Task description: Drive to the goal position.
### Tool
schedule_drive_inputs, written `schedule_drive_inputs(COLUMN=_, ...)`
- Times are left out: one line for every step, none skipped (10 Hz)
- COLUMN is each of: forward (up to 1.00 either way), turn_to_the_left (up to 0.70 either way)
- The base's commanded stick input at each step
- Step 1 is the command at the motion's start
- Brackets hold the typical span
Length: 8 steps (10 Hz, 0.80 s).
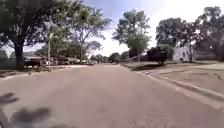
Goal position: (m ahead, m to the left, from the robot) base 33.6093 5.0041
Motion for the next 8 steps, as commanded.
schedule_drive_inputs(forward=0.7, turn_to_the_left=0.03)
schedule_drive_inputs(forward=0.7, turn_to_the_left=0.03)
schedule_drive_inputs(forward=0.7, turn_to_the_left=0.03)
schedule_drive_inputs(forward=0.7, turn_to_the_left=-0.15)
schedule_drive_inputs(forward=0.7, turn_to_the_left=-0.33)
schedule_drive_inputs(forward=0.7, turn_to_the_left=-0.12)
schedule_drive_inputs(forward=0.7, turn_to_the_left=0.03)
schedule_drive_inputs(forward=0.7, turn_to_the_left=0.03)
